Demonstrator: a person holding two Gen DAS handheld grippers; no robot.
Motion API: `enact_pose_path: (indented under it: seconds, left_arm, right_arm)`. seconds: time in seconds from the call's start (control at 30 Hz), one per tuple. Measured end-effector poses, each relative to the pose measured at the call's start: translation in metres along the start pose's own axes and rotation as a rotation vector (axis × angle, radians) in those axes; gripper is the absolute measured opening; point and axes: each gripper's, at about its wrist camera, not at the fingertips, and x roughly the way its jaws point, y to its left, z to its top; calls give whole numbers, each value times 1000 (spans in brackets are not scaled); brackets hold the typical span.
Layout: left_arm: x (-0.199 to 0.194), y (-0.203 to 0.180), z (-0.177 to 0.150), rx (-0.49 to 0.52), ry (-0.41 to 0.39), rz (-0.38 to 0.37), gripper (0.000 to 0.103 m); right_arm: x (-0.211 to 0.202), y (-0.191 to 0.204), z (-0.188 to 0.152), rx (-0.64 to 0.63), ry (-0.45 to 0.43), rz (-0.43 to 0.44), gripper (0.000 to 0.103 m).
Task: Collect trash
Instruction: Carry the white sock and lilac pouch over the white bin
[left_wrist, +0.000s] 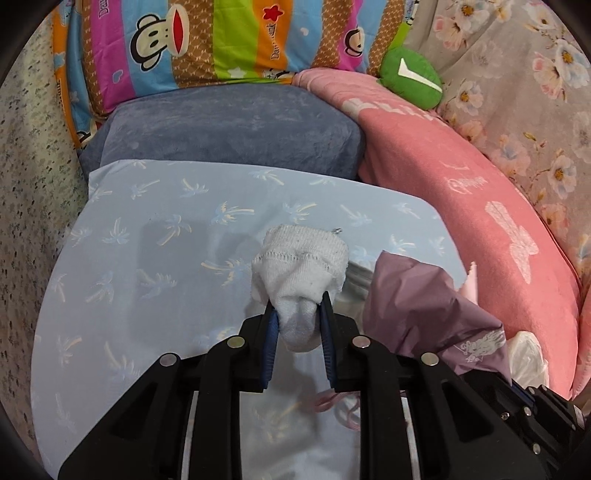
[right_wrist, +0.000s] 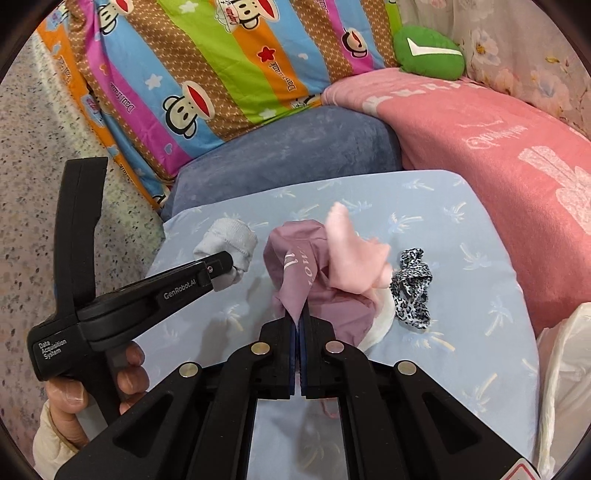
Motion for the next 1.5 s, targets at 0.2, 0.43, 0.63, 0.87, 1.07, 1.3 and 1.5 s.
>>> enact_pose_path:
  seconds: [0.2, 0.43, 0.63, 0.87, 1.07, 1.3, 1.5]
  left_arm:
    - [-22, -15, -18, 29, -14, -9, 21]
    - [-39, -42, -33, 77, -20, -35, 21]
    - [-48, -70, -42, 131, -27, -56, 21]
    - [-56, -103, -52, 199, -34, -85, 21]
    - [-55, -140, -63, 269, -27, -113, 21]
    - [-52, -185, -75, 362, -12, -151, 21]
    - [-46, -222, -89, 430, 11, -178, 21]
  right_arm:
    - [-26, -12, -19, 26, -10, -12, 1]
    - [-69, -32, -25, 60, -90, -36, 1]
    - [-102, -55, -28, 95, -153, -62, 1]
    - [-135, -90, -34, 155, -208, -99, 1]
    - [-158, -122, -43, 208, -244, -138, 1]
    - [-178, -162, -55, 269, -268, -181, 1]
    - [-192, -197, -68, 326, -281, -219, 1]
